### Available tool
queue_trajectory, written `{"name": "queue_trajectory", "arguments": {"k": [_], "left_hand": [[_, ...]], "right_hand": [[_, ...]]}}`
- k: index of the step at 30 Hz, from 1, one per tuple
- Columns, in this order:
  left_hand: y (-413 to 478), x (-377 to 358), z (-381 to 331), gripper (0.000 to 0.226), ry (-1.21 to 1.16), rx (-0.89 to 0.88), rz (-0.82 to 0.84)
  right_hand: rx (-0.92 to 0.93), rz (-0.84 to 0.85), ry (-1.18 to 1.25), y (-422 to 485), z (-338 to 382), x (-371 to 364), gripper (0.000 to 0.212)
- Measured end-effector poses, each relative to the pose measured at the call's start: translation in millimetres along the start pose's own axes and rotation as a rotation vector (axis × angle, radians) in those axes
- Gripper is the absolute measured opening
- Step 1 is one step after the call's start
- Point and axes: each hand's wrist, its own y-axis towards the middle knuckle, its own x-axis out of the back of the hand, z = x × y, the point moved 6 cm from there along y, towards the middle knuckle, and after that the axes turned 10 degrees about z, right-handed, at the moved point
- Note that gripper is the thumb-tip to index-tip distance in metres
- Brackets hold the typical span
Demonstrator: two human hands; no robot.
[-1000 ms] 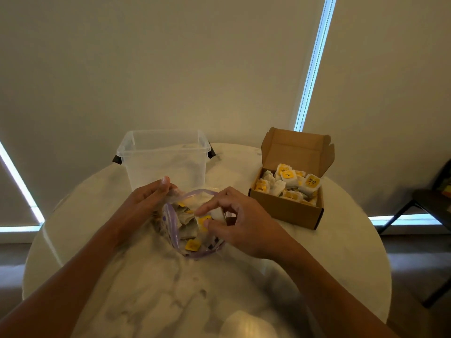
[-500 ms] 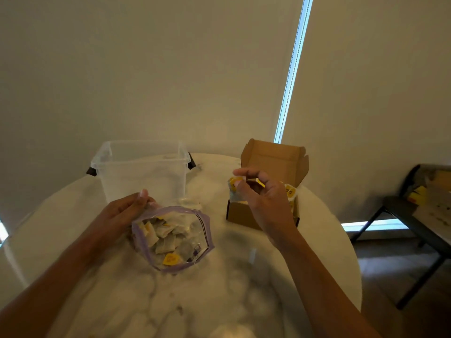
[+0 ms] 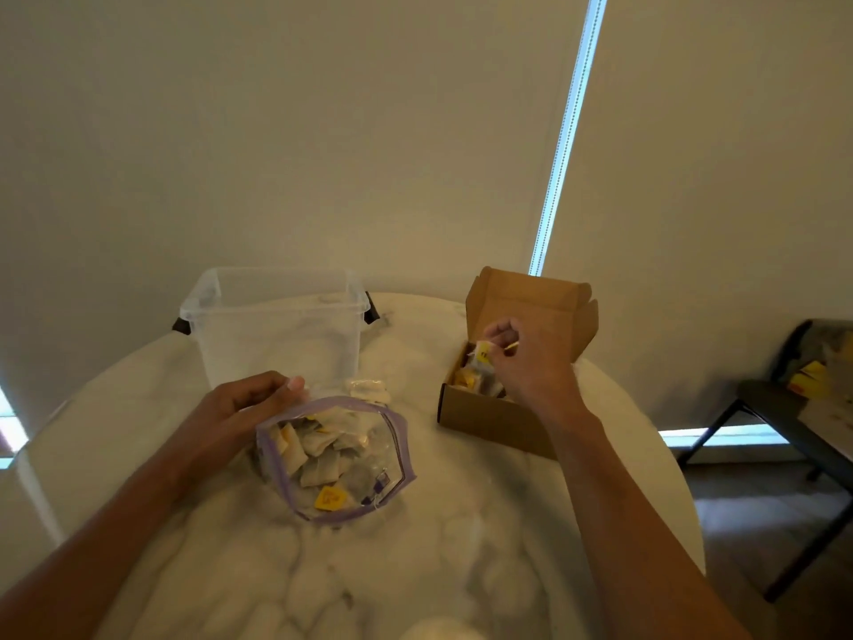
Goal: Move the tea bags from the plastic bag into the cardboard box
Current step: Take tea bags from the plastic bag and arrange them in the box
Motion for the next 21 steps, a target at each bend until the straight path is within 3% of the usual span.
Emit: {"name": "queue_trajectory", "arguments": {"k": [5,9,12,16,21], "left_hand": [[3.8,-1.6,1.0,0.048,0.004,-0.008,-0.004],[3.4,-1.1,2.5,0.044,0.004,-0.003,-0.002],[3.2,-2.4,1.4,0.042,0.003,-0.002,-0.008],[3.4,-0.9,3.4,0.043,0.007,0.008,-0.006],[1.6,1.2,6.3,0.045,-0.011,0.022,-0.017]], "right_hand": [[0.075,-0.164,-0.002,0.8,-3.8,21.5,0.018],[0.093,-0.152,0.035,3.9,-6.0,19.9,0.018],[0.042,-0.051,0.031,12.5,-10.7,11.3,0.018],[-0.001,0.067,-0.151,19.9,-13.3,-8.7,0.021],[0.061,-0.064,-0.192,18.0,-2.2,-1.3,0.008]]}}
